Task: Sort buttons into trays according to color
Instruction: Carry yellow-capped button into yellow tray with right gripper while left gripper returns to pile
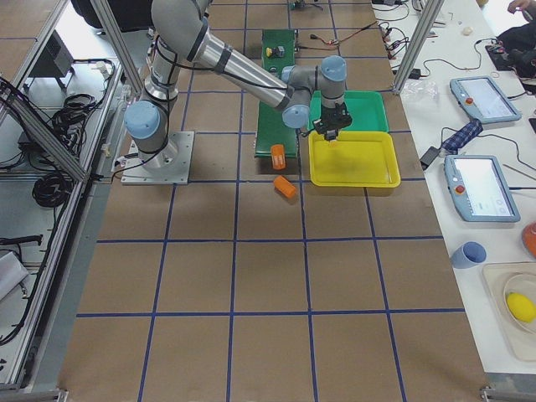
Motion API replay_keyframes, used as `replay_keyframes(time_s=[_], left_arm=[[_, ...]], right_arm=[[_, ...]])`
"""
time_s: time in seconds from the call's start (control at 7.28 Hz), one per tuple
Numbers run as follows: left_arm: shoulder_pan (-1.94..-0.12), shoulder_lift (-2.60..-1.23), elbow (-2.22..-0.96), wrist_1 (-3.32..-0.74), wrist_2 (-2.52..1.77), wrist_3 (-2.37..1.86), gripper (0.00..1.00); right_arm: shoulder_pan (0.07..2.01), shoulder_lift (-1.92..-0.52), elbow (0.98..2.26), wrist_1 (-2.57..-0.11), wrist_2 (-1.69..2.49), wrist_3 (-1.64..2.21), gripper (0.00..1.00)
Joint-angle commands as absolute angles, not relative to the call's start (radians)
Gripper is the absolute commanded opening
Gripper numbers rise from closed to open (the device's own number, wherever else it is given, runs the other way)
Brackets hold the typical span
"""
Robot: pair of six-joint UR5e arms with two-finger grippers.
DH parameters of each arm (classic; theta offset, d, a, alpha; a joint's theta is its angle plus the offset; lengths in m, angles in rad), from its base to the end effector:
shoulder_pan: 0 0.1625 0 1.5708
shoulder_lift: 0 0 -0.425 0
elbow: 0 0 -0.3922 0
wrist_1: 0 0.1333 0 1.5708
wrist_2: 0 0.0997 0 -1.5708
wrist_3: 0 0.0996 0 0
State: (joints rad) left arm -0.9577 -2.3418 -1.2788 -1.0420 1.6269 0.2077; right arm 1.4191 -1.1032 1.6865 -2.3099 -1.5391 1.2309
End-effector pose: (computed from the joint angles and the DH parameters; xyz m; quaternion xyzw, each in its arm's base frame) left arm 0.3264 -0.6859 0.1922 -0.2019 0.9787 -0.0116 0.0356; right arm 0.0393 -0.6462 0.2430 0.6346 0.7688 -0.0586 0.0535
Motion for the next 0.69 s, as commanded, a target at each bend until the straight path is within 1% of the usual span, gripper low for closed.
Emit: replay_keyframes(time_s=[0.0, 0.14, 0.27, 0.41, 0.55], left_arm=[[-0.957, -2.292, -1.350, -1.052, 1.631, 0.202, 1.00], [-0.927, -2.290, -1.376, -1.061, 1.631, 0.209, 1.00], [-0.919, -2.267, -1.412, -1.101, 1.628, 0.209, 1.00], [-0.911, -2.247, -1.448, -1.101, 1.628, 0.209, 0.91], [-0.913, -2.240, -1.468, -1.101, 1.625, 0.209, 0.75]], right_arm=[[1.396, -1.092, 1.696, -2.313, -1.549, 1.229, 0.77], [1.396, -1.085, 1.698, -2.313, -1.536, 1.241, 1.00], [1.400, -1.095, 1.698, -2.313, -1.536, 1.246, 1.00], [1.402, -1.106, 1.697, -2.312, -1.539, 1.247, 1.00], [1.414, -1.147, 1.698, -2.301, -1.539, 1.252, 1.00]])
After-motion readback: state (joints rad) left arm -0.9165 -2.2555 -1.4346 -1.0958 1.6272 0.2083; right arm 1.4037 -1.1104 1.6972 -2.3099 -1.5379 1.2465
